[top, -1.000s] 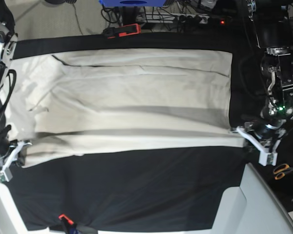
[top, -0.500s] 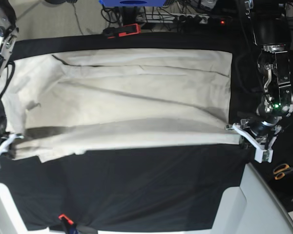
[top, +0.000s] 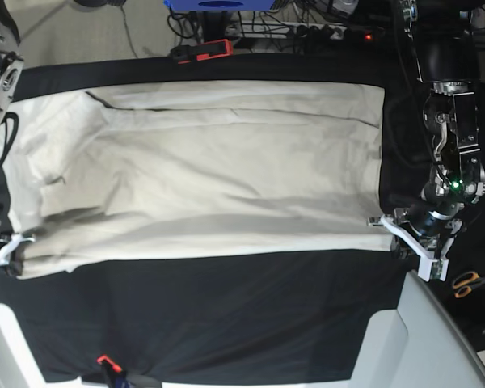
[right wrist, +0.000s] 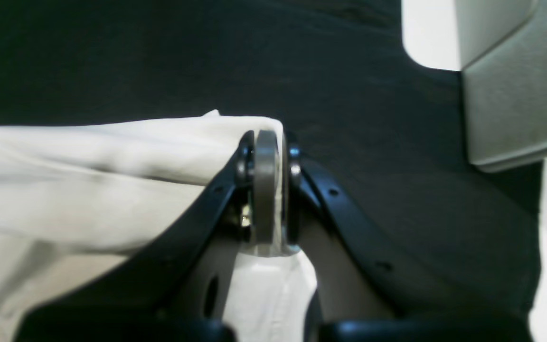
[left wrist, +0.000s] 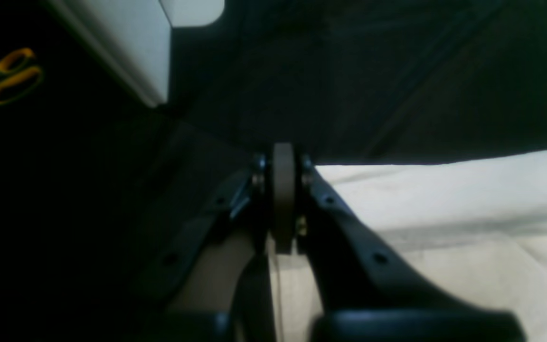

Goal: Fold the T-shirt properly
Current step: 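Carry the folded edge with both grippers further toward the collar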

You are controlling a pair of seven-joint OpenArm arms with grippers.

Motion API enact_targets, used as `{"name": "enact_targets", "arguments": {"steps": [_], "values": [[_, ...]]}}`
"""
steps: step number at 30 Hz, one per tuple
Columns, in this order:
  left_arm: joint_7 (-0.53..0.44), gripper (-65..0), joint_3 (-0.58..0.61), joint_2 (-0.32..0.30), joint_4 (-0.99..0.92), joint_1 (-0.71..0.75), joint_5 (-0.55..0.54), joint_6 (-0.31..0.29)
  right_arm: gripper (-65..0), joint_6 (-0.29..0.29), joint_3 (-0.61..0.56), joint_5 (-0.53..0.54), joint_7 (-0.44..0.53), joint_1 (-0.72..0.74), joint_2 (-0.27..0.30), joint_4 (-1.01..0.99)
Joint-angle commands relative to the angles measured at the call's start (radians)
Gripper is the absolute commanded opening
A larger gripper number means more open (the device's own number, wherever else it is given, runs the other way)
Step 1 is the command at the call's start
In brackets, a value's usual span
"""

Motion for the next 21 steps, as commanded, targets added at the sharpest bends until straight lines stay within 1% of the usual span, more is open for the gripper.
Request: {"name": "enact_targets", "arguments": {"steps": [1,7,11,13,17,21], "values": [[-0.02,-65.0,-0.007,-0.013,0.023,-0.011,-0.002,0.002,-64.8,-0.002,0.001,0.016,0.024,0.014,0.024,0.012],[-0.018,-65.0,0.001,-0.012,0.026,0.043,-0.002,0.002,-64.8,-0.002,0.004,0.014,0.015,-0.023,0.025,0.017],[-0.017,-65.0,0.003,-0.012,0.028,0.067,-0.002,0.002,-64.8,-0.002,0.009,0.013,-0.06,-0.036,0.028,0.018],[-0.014,-65.0,0.003,-0.012,0.028,0.086,-0.002,0.002,-64.8,-0.002,0.009,0.013,-0.079,-0.049,0.028,0.021],[0.074,-65.0,0.003,-0.012,0.076,0.119,-0.006,-0.001,-64.8,-0.002,0.011,0.013,-0.129,-0.069,0.027,0.021],[0.08,-65.0,0.003,-0.012,0.111,0.173,-0.003,0.001,-64.8,-0.002,0.011,0.014,-0.178,-0.09,0.025,0.021]]}}
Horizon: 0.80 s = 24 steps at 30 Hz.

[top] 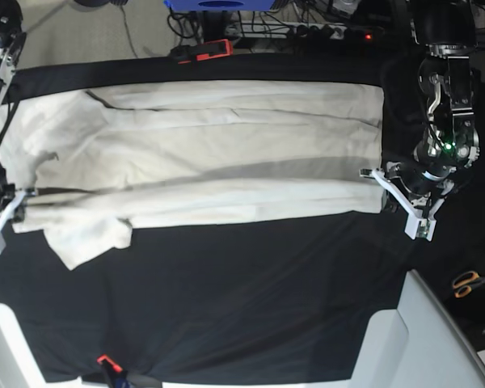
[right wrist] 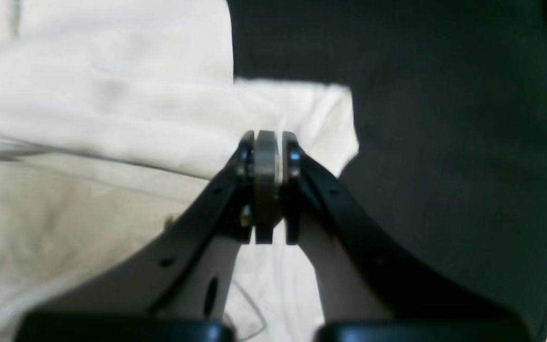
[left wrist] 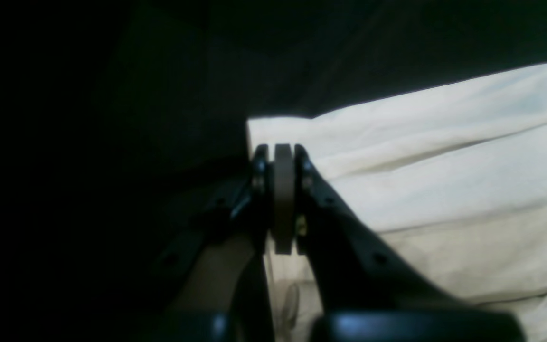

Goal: Fold the T-shirt properly
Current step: 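Carry the folded edge with both grippers further toward the collar, then open both grippers and release the folded edge onto the shirt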

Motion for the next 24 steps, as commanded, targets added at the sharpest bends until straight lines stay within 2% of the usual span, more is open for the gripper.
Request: {"name": "enact_targets", "arguments": {"steps": [1,8,24], "values": [[-0.009,-65.0,-0.003,-0.011,0.01,0.009,0.002,0.001,-64.8,0.001,0.006,0.014,0.014,0.017,0.021,0.018],[-0.009,-65.0,-0.005,-0.018,-0.076,0.029,0.004,-0.002,-64.8,0.001,0.006,0.013,-0.018,-0.017,0.019,0.017],[-0.011,-65.0,-0.003,-0.02,-0.076,0.072,0.004,-0.002,-64.8,0.001,0.006,0.011,-0.054,-0.039,0.039,0.018]]}}
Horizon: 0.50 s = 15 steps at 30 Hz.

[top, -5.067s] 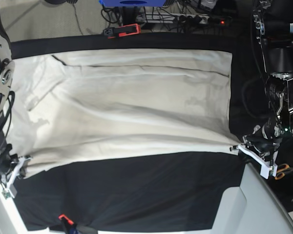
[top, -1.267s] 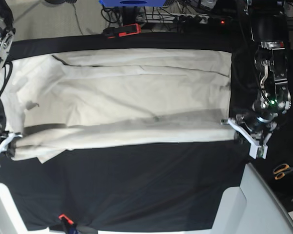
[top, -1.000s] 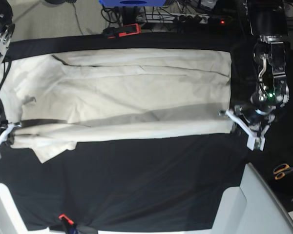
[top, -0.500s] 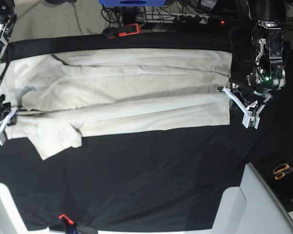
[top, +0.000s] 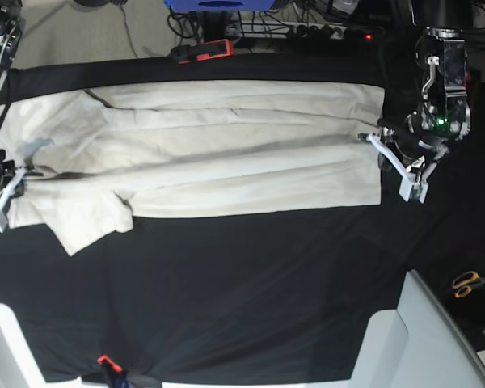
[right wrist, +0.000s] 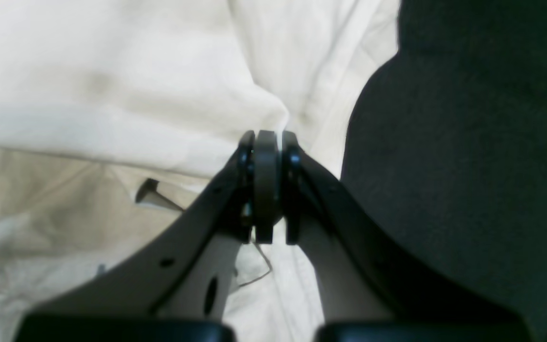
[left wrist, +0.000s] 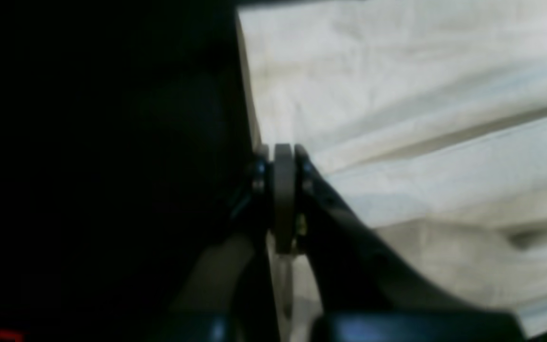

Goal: Fold the T-shirt properly
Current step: 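Open both grippers and release the folded edge onto the shirt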

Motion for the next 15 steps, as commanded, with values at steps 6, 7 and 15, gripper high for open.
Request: {"name": "enact_targets", "arguments": {"steps": [6,7,15], "values": [[-0.017,-65.0,-0.006,-0.028,0.035,0.026,0.001,0.002,-64.8,-0.003,0.006,0.007,0.014,0.019,0.031,0.018],[-0.017,-65.0,-0.006,-0.028,0.04,0.029,0.001,0.002,-64.8,-0.003,0.006,0.007,0.016,0.019,0.03,0.018],[-0.019,-65.0,-0.006,-0.028,0.037,0.041,0.001,0.002,-64.8,-0.003,0.006,0.007,0.017,0.019,0.024,0.018]]}}
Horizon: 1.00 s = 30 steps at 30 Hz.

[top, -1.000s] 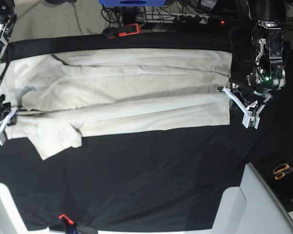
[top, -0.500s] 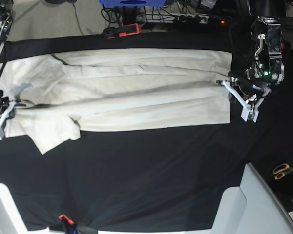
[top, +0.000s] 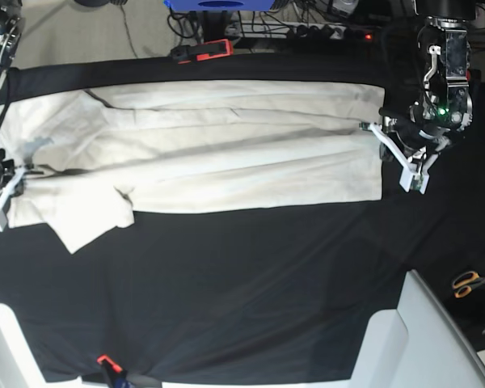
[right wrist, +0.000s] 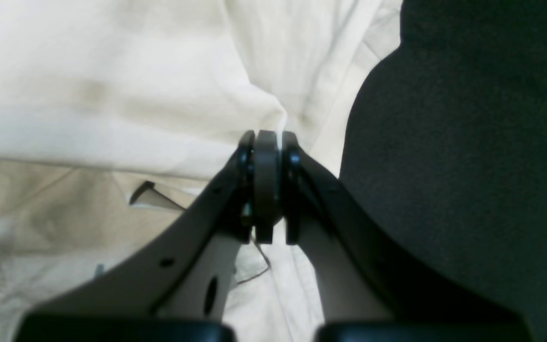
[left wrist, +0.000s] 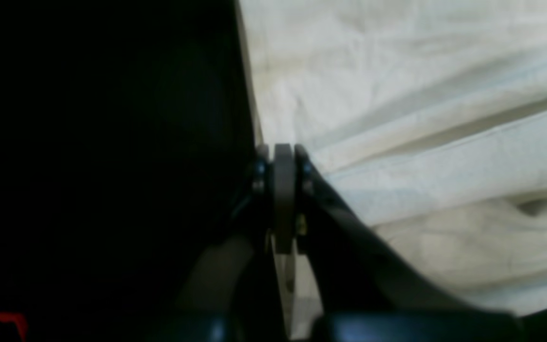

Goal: Fold the T-shirt properly
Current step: 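Open both grippers and release the folded edge onto the shirt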

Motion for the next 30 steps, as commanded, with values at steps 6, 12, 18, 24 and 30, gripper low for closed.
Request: {"name": "enact_targets", "arguments": {"steps": [6,12,18,24,30], "values": [[-0.011,-65.0,-0.006,-0.014,0.017,-0.007,0.004,0.005,-64.8,-0.002,0.006,0.007,0.017,0.019,0.022,0.018],[-0.008,-65.0,-0.006,-0.015,0.011,-0.008,0.004,0.007,-63.0,-0.002,0.007,0.009,0.011,0.019,0.022,0.018],[-0.008,-65.0,-0.015,-0.015,0.011,-0.008,0.005,0.007,-39.3,-0.002,0.033,0.01,-0.002,0.003,0.021,0.038],[-0.008,-42.8,-0.02,-0.015,0.024,-0.025,0.004,0.007,-36.6,-0.02,0.153,0.007,-0.049,-0.023,-0.016,0.184],[0.059,-40.2,-0.152,-0.009,0.119,-0.041,0.001,0.007,-36.6,-0.023,0.157,0.007,-0.157,-0.05,-0.021,0.37]]}}
